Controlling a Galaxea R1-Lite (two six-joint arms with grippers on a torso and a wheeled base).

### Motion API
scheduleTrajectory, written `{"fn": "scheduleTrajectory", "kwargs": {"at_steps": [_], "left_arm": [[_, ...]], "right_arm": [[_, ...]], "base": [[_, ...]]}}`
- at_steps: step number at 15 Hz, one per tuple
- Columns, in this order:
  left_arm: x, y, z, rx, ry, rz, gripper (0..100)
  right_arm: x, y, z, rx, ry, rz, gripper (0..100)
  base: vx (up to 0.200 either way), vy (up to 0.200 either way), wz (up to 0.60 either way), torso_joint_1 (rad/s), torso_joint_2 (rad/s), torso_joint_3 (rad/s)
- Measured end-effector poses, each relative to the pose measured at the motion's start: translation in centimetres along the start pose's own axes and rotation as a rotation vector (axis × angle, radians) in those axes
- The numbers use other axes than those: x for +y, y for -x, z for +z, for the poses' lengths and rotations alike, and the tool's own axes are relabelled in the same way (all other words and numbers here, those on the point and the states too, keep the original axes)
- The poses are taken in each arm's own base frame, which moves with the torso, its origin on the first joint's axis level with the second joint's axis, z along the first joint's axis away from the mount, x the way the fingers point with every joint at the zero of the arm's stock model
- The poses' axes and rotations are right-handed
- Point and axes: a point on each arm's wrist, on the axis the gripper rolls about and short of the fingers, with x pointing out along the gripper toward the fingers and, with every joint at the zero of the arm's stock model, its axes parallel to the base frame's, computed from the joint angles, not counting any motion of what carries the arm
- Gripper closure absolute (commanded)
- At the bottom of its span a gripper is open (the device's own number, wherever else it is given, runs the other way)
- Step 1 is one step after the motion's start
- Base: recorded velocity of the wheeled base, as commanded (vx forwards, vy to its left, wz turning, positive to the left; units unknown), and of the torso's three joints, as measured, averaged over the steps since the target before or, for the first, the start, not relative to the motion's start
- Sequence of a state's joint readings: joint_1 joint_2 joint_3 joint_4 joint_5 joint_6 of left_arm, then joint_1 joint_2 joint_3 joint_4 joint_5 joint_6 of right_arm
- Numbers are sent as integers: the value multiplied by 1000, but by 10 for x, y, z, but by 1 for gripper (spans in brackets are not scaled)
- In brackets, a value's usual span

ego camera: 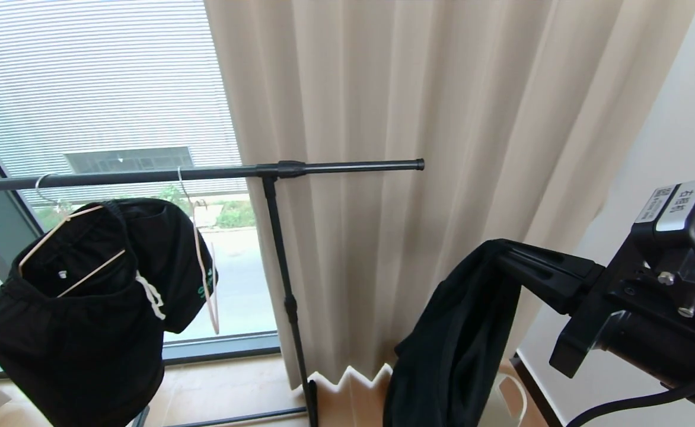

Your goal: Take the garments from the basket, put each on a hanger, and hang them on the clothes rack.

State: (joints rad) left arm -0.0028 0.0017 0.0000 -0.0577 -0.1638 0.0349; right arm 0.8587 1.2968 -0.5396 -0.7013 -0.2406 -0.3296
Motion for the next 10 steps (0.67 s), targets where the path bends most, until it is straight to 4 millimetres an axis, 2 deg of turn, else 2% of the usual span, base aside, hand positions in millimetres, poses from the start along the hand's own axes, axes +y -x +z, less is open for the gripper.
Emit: {"fn": "scheduleTrajectory", "kwargs": {"at_steps": [1,10], "left_arm": [[0,0,0,0,-1,1,0],[0,0,0,1,-2,0,0]], "right_arm": [[0,0,0,0,0,0,100],[-1,1,0,-1,-1,-3,100]], "base": [[-200,0,0,-2,2,2],[0,200,0,1,3,4]]}}
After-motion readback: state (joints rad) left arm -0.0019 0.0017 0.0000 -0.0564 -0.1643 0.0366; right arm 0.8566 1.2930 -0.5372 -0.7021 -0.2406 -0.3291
